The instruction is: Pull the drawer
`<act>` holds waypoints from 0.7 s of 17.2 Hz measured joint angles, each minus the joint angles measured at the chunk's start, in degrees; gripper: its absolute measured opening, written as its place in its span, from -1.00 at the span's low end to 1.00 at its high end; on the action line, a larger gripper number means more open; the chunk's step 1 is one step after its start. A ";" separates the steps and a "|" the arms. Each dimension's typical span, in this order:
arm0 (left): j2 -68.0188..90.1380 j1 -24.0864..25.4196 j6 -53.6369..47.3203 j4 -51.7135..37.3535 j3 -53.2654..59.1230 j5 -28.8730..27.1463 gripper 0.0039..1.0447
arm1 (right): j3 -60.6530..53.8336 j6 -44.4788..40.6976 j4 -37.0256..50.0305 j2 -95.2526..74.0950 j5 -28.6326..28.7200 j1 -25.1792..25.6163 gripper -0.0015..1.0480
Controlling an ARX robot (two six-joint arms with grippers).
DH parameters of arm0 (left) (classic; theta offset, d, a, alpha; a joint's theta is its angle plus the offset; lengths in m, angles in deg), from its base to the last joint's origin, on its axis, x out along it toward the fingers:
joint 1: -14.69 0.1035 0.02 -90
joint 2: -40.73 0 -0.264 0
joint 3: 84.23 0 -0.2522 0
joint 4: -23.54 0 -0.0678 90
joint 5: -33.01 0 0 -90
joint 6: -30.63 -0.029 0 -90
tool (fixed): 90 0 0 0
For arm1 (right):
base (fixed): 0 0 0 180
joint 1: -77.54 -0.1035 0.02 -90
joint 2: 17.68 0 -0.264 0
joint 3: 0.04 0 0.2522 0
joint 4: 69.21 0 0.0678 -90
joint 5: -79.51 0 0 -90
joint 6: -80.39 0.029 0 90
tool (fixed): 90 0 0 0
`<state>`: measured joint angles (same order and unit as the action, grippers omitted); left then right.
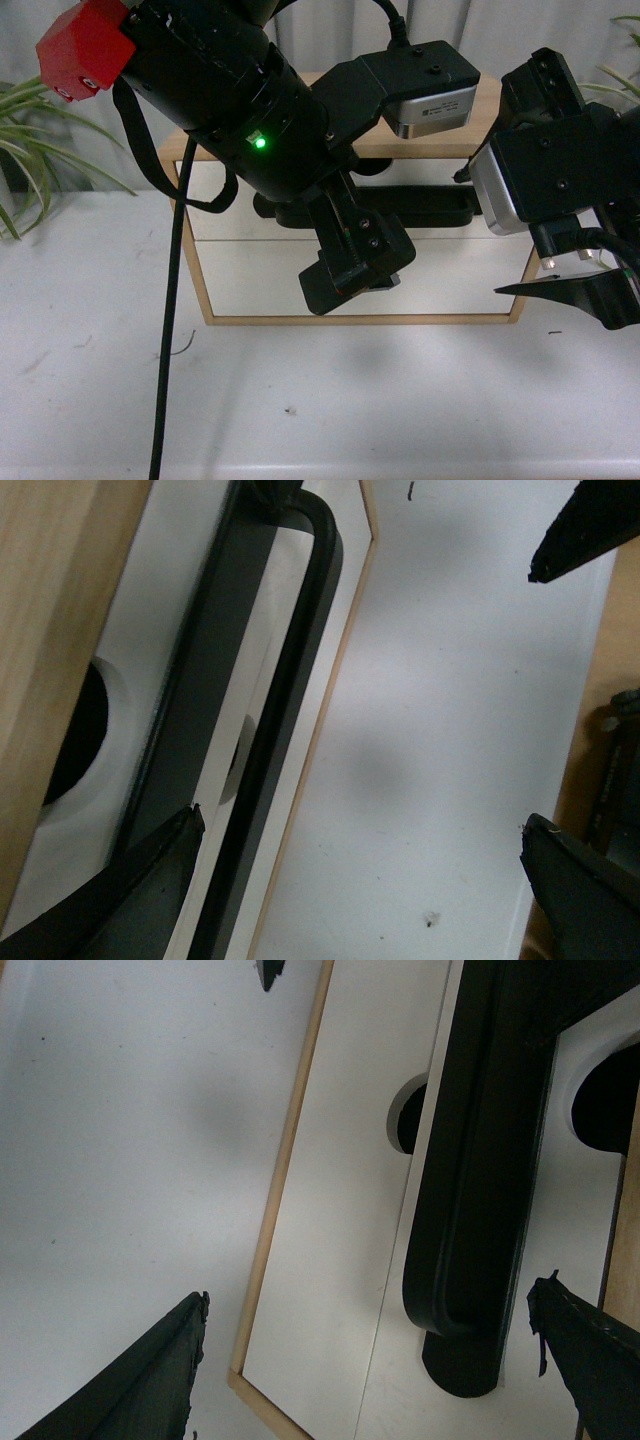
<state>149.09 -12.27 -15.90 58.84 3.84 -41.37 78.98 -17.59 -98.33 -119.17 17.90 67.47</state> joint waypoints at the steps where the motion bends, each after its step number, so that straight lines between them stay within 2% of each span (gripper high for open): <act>1: 0.20 0.22 0.39 -1.31 -0.02 -0.02 0.88 | 0.31 0.35 0.17 -0.44 -0.15 -0.13 0.88; 12: 2.84 1.40 2.25 -5.29 1.66 -0.31 0.88 | 1.86 4.28 2.75 -5.73 -0.31 -1.64 0.88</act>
<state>151.93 -10.87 -13.65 53.55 5.50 -41.68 80.83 -13.30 -95.58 -124.90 17.59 65.83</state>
